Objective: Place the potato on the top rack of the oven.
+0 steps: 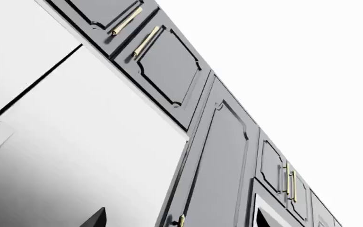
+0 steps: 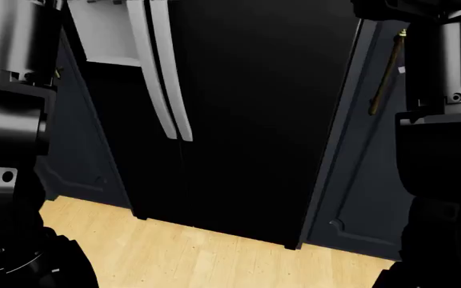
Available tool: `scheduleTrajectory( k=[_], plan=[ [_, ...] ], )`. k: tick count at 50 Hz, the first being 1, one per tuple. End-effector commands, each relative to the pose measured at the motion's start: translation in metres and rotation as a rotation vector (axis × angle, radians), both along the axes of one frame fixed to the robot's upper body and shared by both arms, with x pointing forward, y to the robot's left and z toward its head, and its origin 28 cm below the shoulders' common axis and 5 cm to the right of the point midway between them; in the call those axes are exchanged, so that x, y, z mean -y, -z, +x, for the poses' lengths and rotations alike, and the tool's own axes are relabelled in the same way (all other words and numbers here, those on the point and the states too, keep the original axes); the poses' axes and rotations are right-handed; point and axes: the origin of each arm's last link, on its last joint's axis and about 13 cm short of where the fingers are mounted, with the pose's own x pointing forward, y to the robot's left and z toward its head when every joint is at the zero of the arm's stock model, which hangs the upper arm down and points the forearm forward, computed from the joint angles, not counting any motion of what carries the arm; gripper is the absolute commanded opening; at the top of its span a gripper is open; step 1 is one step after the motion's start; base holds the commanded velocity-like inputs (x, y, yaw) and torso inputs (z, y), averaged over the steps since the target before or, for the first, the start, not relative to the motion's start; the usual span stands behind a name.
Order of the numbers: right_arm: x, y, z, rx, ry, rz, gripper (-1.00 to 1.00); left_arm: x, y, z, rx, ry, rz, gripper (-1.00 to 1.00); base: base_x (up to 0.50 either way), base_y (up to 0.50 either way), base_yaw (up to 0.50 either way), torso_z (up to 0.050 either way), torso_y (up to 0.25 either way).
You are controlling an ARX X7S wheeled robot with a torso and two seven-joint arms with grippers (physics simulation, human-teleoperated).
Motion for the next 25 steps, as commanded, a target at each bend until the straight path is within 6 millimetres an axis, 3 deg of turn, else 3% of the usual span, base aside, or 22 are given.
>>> scheduleTrajectory(
  k=[1, 25],
  plan=[
    [0.0010, -0.0017, -0.0008, 0.015, 0.009, -0.009, -1.00, 0.0013, -0.0012, 0.0002, 0.006, 0.008, 0.007, 1.00, -0.04, 0.19, -0.50, 0.000, 0.000],
    [0.0006, -0.0011, -0.0006, 0.009, 0.016, -0.015, -1.00, 0.0031, 0.0055, 0.0031, -0.006, 0.012, 0.010, 1.00, -0.03, 0.19, -0.50, 0.000, 0.000]
  ],
)
